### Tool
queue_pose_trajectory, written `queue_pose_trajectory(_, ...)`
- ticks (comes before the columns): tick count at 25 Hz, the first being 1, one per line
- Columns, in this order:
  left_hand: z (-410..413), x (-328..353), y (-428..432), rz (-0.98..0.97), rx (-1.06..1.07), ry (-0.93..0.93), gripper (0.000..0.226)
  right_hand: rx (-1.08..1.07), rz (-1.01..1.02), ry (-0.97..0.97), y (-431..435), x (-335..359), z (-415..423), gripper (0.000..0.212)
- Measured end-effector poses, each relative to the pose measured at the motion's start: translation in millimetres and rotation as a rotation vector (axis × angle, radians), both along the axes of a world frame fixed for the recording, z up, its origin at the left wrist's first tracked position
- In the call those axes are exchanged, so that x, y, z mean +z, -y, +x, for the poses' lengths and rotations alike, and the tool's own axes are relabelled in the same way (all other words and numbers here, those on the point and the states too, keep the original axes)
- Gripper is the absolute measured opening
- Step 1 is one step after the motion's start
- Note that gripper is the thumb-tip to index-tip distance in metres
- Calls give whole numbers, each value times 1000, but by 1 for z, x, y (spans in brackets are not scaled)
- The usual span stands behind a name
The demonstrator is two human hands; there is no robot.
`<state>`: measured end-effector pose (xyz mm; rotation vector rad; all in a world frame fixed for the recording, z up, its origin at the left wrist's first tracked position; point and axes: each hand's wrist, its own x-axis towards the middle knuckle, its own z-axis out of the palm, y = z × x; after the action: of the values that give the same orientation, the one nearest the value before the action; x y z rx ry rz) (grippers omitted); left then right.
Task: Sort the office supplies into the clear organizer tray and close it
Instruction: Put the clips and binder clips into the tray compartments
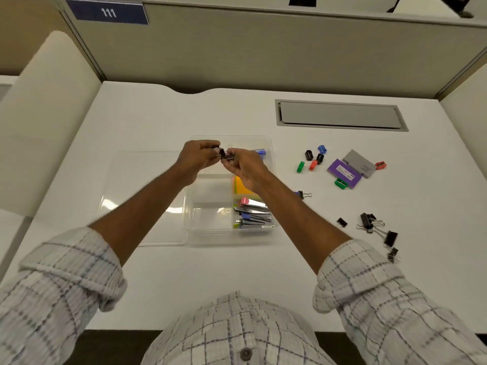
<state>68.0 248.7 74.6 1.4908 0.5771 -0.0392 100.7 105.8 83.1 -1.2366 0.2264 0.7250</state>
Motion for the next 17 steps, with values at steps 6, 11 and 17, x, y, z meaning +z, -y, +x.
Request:
queue_pose_trajectory(6,28,-1,-36,198,-48,-121,42,251,-371,295,-35,1,19,53)
queue_pose_trajectory(11,25,-17,-34,497,-178,-31,44,289,-566,615,-6,-15,21,62)
queue_pose_trajectory(17,5,-24,-7,778,-290,131,36,216,-716,944,45,-28,-2,29)
